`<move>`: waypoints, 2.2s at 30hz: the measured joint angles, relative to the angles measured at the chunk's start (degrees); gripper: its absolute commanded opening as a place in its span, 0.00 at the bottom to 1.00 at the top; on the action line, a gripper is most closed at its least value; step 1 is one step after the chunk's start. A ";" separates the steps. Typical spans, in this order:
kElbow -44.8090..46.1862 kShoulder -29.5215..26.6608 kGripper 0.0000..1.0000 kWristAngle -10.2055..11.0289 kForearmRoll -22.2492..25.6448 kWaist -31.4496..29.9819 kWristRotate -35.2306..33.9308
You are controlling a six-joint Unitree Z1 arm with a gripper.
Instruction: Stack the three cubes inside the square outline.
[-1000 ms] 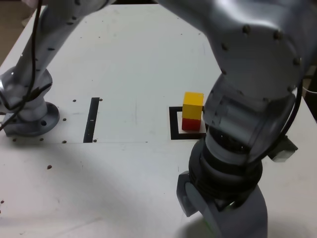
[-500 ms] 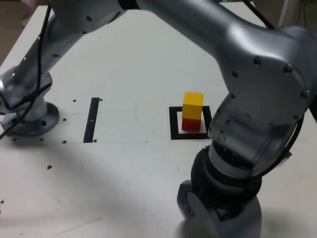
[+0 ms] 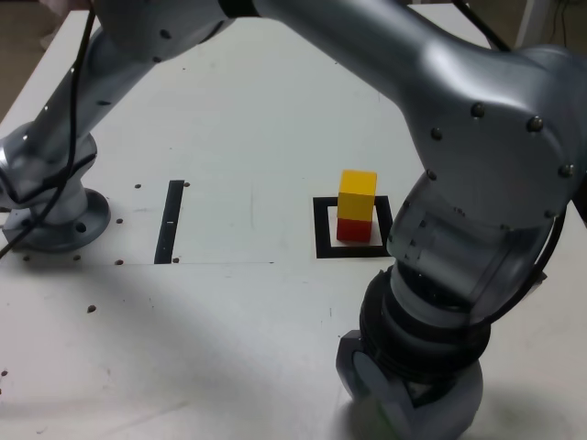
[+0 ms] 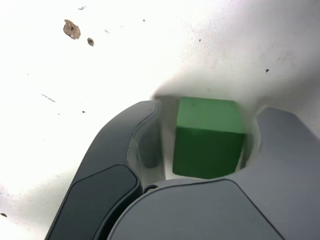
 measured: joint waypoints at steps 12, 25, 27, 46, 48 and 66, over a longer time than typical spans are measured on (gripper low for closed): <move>0.00 -0.06 0.30 0.12 0.16 0.15 -0.13; 3.20 -7.86 0.30 -0.13 7.50 8.61 -8.18; 3.57 -10.00 0.30 0.63 8.48 10.31 -9.57; 12.78 -20.53 0.30 -2.13 9.98 27.64 -17.01; 13.46 -20.57 0.30 -2.18 9.84 28.79 -17.01; 15.37 -20.52 0.30 -4.22 5.71 30.51 -16.00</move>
